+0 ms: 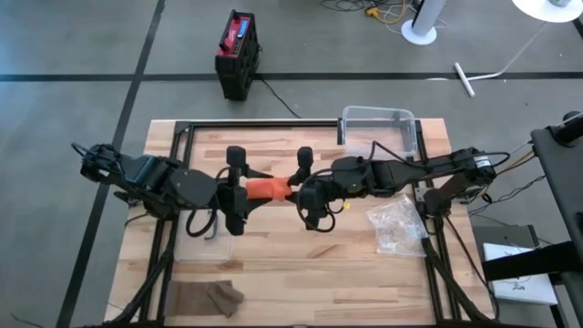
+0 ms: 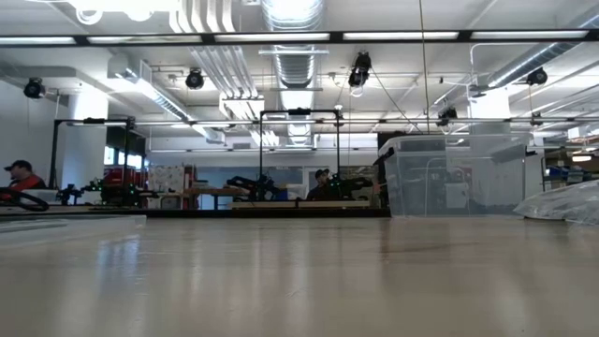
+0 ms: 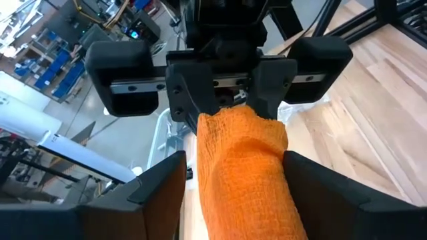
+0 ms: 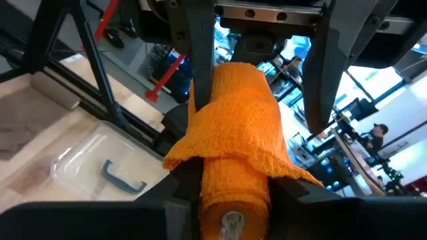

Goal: Roll bandage
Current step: Roll the orange bandage

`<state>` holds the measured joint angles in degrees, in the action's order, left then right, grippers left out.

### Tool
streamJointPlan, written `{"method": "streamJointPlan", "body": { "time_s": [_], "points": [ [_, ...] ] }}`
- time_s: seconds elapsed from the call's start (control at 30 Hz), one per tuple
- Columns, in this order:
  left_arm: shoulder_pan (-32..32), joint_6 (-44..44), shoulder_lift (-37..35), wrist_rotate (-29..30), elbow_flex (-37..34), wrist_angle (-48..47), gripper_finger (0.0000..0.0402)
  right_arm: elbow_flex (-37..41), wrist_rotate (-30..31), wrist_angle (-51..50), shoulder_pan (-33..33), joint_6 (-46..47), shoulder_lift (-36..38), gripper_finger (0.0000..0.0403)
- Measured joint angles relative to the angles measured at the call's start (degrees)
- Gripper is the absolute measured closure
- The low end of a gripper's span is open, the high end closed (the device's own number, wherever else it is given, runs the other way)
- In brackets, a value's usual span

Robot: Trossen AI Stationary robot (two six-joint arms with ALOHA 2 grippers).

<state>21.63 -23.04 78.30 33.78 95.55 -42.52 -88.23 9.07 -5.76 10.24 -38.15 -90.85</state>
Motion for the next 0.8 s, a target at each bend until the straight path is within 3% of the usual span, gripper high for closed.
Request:
{"method": "streamJointPlan", "body": {
  "time_s": [0.63, 0.8],
  "points": [
    [-0.44, 11.74, -0.44, 0.18, 0.00, -3.31, 0.0195, -0.28, 1.82, -0.83, 1.45, -14.60, 0.00, 0.0311],
    [-0.99, 14.78, -0.48, -3.30, 0.02, -4.89, 0.0215, -0.28, 4.88, -0.85, 3.28, -18.67, -0.02, 0.0304]
  ]
}}
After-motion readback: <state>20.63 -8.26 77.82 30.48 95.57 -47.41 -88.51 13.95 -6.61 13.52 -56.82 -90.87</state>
